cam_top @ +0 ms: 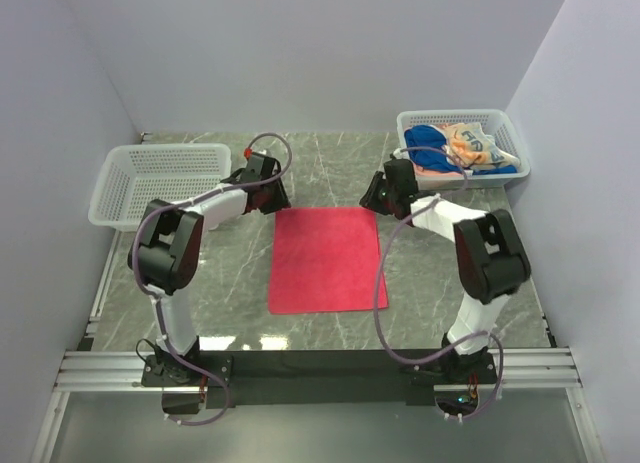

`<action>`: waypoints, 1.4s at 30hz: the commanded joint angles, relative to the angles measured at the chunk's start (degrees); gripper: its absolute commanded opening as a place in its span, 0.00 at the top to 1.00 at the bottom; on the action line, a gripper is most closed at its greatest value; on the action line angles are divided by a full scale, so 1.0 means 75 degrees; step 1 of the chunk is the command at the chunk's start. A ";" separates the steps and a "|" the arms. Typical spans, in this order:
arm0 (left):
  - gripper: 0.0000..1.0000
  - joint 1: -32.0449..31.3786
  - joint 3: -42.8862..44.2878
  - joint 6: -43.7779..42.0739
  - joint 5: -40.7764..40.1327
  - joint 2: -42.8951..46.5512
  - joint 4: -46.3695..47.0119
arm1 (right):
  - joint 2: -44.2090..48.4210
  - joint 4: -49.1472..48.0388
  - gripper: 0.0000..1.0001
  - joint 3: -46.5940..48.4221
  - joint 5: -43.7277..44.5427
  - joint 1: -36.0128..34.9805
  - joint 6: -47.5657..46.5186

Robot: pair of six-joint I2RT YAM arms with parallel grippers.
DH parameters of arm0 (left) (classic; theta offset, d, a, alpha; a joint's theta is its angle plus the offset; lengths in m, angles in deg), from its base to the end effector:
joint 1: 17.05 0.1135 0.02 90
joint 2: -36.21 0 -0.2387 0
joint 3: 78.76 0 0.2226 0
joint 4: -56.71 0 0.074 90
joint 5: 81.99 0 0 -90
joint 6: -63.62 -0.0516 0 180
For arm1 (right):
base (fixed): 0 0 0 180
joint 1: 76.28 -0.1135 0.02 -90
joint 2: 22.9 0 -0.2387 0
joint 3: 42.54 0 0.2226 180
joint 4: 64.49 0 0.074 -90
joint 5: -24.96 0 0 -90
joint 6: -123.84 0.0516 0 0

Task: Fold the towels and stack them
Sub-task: Fold the towel

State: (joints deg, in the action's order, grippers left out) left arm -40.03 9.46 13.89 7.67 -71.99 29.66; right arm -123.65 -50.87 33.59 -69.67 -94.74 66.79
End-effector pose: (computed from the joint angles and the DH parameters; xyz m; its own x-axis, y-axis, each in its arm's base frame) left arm 0.3586 -0.1517 0.1723 -0.7639 -0.3781 -0.5229 -0.1404 0.8883 -0.4373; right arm 0.3453 0.1197 0.1776 -0.6970 0.3389 -0.6319 0.0040 0.8831 0.4691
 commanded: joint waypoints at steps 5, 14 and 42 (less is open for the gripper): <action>0.64 0.0205 0.0179 -0.0132 -0.0072 -0.0596 0.0151 | -0.1261 -0.0305 0.67 0.0525 -0.0298 0.0258 0.0341; 0.62 0.0357 0.0260 -0.0259 -0.0610 -0.0550 -0.0024 | -0.1099 -0.0142 0.67 0.0243 -0.0040 0.0551 0.0307; 0.01 0.0310 -0.0876 -0.3635 -0.0647 0.3283 -0.1302 | -0.2620 0.5963 0.47 0.5234 -0.1457 0.0586 -0.7497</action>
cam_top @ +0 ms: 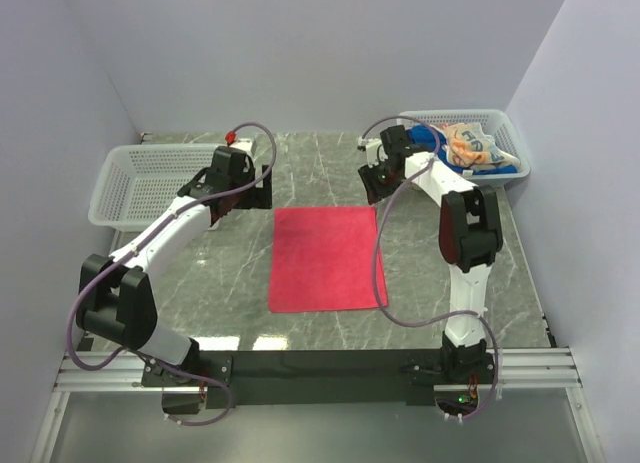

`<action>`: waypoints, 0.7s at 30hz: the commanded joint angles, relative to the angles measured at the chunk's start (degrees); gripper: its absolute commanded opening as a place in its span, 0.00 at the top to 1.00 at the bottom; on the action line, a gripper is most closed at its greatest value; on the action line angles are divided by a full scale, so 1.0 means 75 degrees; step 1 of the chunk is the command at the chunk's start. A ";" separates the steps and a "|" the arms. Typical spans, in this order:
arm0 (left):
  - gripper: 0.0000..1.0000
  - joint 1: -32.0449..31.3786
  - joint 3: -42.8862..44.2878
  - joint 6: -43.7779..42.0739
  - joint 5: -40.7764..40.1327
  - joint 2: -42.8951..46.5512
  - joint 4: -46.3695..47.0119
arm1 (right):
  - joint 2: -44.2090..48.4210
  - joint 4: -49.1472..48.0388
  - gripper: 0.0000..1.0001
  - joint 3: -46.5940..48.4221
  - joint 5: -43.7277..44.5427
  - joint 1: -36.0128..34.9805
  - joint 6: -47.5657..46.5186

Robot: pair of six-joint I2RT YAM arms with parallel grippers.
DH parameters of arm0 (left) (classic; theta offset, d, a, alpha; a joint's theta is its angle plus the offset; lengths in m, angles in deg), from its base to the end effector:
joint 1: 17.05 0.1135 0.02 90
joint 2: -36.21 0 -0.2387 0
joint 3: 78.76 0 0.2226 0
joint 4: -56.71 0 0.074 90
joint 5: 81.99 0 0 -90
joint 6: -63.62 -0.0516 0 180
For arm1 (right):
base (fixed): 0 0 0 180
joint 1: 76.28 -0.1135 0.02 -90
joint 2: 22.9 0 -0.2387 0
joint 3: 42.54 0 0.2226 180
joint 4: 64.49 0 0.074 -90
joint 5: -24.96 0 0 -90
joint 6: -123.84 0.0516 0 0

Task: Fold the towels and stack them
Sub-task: Fold the towel

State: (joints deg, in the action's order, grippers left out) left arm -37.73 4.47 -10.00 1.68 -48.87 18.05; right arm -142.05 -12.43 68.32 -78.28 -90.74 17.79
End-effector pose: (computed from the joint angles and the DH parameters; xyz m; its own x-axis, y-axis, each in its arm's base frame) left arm 0.2988 -0.1067 0.2628 -0.6599 -0.0505 -0.7496 0.0901 0.9852 -0.1457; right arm 0.4018 0.1158 0.1819 -0.7112 -0.4613 -0.5304 -0.5717 0.8187 0.0545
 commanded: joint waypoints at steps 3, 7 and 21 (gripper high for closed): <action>0.01 0.0004 -0.0259 -0.0485 0.0199 0.0083 0.0281 | -0.0623 0.1201 0.48 0.0979 -0.0438 0.0053 -0.1257; 0.01 0.0004 -0.0118 -0.0485 0.0222 -0.0199 0.0176 | -0.0846 0.1284 0.48 0.1109 -0.0310 0.0053 -0.1410; 0.03 0.0004 0.0831 -0.0602 0.0667 -0.1136 -0.0083 | -0.1351 0.1390 0.53 0.1355 -0.0708 -0.0076 -0.1609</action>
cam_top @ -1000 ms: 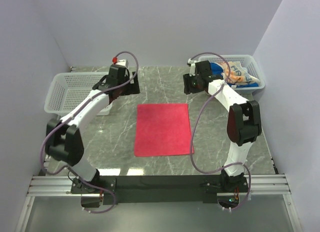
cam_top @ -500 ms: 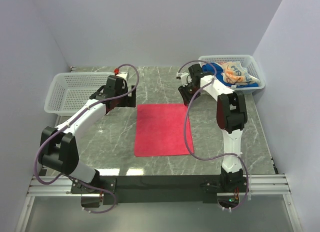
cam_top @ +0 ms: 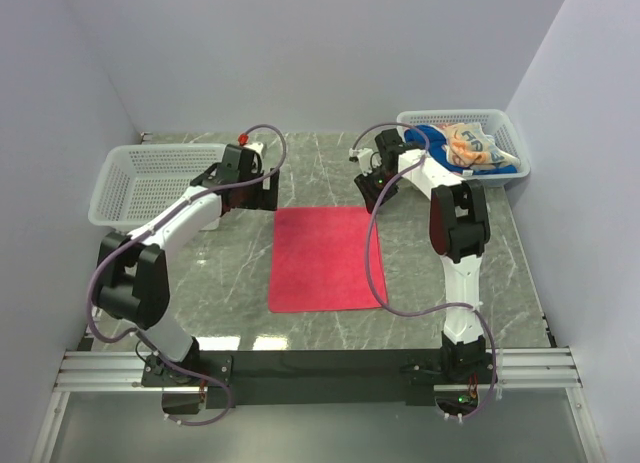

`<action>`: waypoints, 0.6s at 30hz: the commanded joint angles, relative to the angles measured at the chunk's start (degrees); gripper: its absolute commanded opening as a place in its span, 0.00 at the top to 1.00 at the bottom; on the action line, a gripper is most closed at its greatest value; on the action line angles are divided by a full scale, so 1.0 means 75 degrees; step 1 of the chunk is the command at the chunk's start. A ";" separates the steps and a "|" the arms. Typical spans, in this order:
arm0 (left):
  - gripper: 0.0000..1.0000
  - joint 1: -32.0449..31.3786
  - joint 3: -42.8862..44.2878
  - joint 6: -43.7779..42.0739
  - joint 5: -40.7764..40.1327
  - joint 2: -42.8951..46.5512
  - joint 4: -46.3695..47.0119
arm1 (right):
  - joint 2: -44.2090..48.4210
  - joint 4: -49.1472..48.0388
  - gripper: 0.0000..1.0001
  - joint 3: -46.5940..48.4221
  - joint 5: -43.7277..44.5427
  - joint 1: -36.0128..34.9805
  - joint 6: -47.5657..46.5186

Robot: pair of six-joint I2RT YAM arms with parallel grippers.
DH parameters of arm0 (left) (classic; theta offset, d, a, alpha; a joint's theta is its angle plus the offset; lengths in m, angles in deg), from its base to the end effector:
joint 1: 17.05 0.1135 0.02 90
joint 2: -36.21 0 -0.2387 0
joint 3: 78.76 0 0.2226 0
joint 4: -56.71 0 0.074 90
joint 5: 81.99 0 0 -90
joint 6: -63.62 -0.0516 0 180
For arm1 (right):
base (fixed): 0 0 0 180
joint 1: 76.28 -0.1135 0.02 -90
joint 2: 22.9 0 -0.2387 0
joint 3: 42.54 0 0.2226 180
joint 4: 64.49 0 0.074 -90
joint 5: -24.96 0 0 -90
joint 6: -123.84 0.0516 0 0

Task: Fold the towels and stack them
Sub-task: Fold the towel

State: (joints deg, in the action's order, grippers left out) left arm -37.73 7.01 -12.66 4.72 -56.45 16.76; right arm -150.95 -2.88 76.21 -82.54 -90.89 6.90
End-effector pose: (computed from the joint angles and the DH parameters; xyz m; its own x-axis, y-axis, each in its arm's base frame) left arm 0.3172 -0.1166 0.2337 -0.7379 0.0254 -0.6744 0.1450 0.9819 -0.1216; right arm 0.4094 0.1227 0.1491 -0.6631 -0.6194 -0.4203 -0.7136 0.6926 0.1052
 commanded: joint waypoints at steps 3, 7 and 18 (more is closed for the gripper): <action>0.03 0.0004 0.0598 -0.0434 0.0380 -0.0440 0.0382 | -0.0142 0.0046 0.55 0.0256 -0.0140 -0.0056 -0.0182; 0.03 0.0004 0.1043 -0.0785 0.0380 -0.1132 0.0348 | -0.0259 0.0303 0.58 0.0455 -0.0140 -0.0056 -0.0252; 0.08 0.0016 0.2320 -0.1641 0.0766 -0.2784 -0.0062 | -0.0388 0.0643 0.67 0.0666 -0.0187 -0.0114 -0.0439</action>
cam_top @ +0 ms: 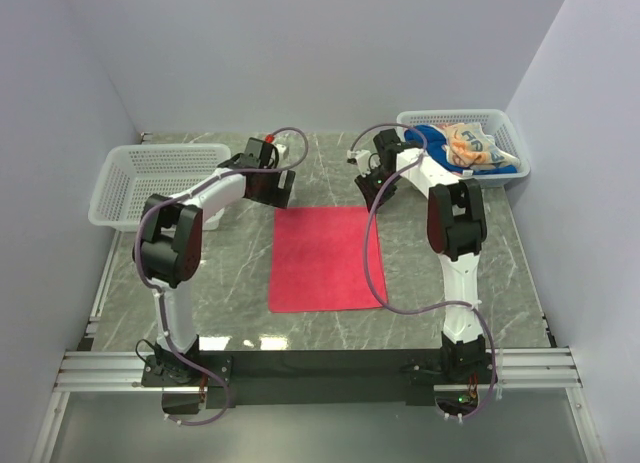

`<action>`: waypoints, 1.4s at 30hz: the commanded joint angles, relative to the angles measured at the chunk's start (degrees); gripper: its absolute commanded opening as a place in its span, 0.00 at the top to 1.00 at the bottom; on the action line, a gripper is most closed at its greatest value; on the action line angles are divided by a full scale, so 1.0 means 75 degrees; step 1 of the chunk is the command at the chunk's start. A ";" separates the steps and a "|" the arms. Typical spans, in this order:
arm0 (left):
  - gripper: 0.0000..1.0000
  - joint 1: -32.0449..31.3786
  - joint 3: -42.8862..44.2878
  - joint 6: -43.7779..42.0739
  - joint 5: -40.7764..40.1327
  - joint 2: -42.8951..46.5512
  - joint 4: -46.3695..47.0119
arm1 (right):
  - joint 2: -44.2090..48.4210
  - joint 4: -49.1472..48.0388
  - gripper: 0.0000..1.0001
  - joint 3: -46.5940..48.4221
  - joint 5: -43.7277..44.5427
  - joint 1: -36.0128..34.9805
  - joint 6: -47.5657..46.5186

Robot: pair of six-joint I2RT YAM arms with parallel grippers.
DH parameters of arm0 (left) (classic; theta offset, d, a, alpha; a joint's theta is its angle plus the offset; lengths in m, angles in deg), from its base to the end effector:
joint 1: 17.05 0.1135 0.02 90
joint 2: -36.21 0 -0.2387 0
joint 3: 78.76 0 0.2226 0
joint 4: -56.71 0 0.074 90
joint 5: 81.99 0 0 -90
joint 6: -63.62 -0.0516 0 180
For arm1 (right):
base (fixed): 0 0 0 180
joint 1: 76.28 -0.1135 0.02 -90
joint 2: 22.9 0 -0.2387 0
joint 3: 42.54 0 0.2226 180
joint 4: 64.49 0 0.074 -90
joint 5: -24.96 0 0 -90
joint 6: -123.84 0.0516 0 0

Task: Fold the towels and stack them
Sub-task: Fold the towel

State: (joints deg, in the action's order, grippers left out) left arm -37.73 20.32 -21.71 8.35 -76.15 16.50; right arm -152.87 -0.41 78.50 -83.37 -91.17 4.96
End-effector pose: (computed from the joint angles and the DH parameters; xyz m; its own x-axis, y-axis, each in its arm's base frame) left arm 0.3762 -0.1423 0.1822 -0.7785 0.2068 -0.5926 0.2940 0.9543 -0.0532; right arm 0.4106 0.1260 0.1443 -0.6486 -0.6469 -0.4011 -0.7377 0.6639 0.1222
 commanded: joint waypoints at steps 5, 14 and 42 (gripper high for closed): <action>0.13 0.0016 0.0874 -0.0891 0.0470 -0.0569 -0.0249 | -0.0131 0.0361 0.82 0.0372 0.0041 -0.0112 -0.0203; 0.26 0.0075 0.0922 -0.2074 0.1336 -0.0781 -0.0531 | -0.0084 0.0349 0.98 0.0278 0.0076 -0.0123 -0.0250; 0.50 0.0110 0.1543 -0.3001 0.1936 -0.1507 -0.1316 | 0.0115 0.0209 1.00 -0.0073 0.0205 -0.0135 -0.0239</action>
State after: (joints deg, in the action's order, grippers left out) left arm -37.21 30.16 -42.78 22.31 -85.79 7.32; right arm -153.44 0.86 79.44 -83.15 -91.83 3.95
